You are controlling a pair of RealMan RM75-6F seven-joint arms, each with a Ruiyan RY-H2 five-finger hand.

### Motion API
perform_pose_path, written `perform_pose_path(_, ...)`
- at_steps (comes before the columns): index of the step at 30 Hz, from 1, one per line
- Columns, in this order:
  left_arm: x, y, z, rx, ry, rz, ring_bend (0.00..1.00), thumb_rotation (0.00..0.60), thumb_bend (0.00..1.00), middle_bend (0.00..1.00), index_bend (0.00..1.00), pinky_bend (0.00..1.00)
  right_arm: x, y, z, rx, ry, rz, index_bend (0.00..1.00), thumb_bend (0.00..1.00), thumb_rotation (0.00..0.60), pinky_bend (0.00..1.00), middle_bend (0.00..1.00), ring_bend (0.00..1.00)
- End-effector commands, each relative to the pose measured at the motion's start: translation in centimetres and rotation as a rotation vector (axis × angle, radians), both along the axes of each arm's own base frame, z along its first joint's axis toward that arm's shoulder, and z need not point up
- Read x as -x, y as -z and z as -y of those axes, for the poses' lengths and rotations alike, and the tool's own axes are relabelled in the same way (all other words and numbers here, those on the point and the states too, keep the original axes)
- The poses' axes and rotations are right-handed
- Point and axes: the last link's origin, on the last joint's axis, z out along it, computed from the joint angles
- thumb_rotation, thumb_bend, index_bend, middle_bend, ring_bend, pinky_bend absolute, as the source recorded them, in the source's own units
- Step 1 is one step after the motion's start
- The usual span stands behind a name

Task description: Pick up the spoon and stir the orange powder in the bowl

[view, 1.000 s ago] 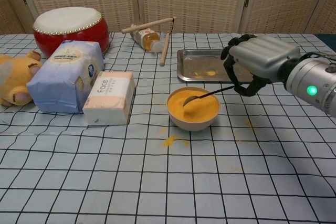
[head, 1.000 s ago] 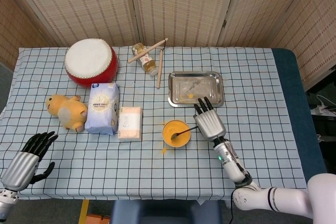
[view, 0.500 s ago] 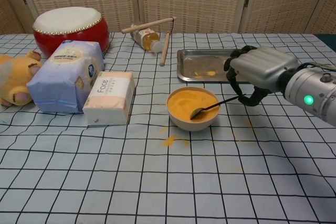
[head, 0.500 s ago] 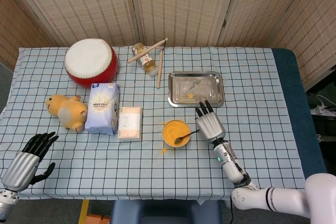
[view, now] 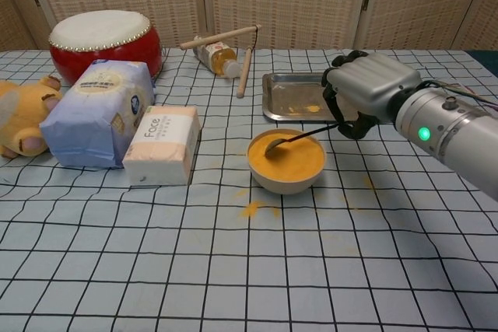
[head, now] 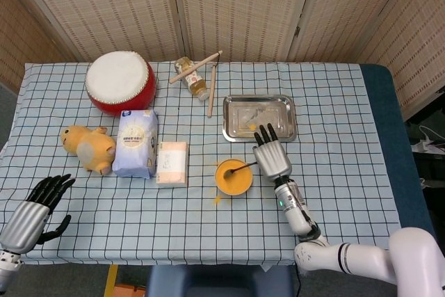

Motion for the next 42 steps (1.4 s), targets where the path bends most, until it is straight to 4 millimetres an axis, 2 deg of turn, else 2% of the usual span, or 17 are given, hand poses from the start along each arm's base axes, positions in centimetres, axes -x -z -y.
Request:
perform_pose_path(1,0.0,0.1,0.0,0.001,0.002,-0.001,0.00,0.600,0.44,0.00,0.00,0.07,0.1,-0.9,0.2,0.020,-0.003,0.043,0.94,0.66,0.600,0.02,0.18,0.00)
perform_pose_path(6,-0.1,0.2,0.1,0.006,0.003,-0.006,0.00,0.600,0.44,0.00,0.00,0.07,0.1,-1.0,0.9,0.025,0.010,0.038,0.94,0.66,0.600,0.02,0.18,0.00)
perform_pose_path(14,0.0,0.2,-0.2,0.005,-0.006,-0.009,0.00,0.600,0.44,0.00,0.00,0.07,0.1,0.5,1.9,0.005,0.019,-0.001,0.94,0.66,0.600,0.02,0.18,0.00)
perform_pose_path(22,0.0,0.4,-0.3,0.009,-0.008,-0.013,0.00,0.600,0.44,0.00,0.00,0.07,0.6,1.3,1.6,-0.025,0.017,-0.040,0.94,0.66,0.600,0.02,0.17,0.00)
perform_pose_path(35,-0.2,0.4,0.0,0.009,0.004,-0.014,0.00,0.600,0.44,0.00,0.00,0.07,1.8,-1.3,-2.2,-0.111,0.050,-0.056,0.95,0.66,0.600,0.02,0.18,0.00)
perform_pose_path(42,-0.3,0.2,0.4,-0.001,0.014,-0.006,0.00,0.600,0.45,0.00,0.00,0.07,1.0,-2.7,-2.3,-0.053,0.032,0.018,0.95,0.66,0.600,0.02,0.18,0.00)
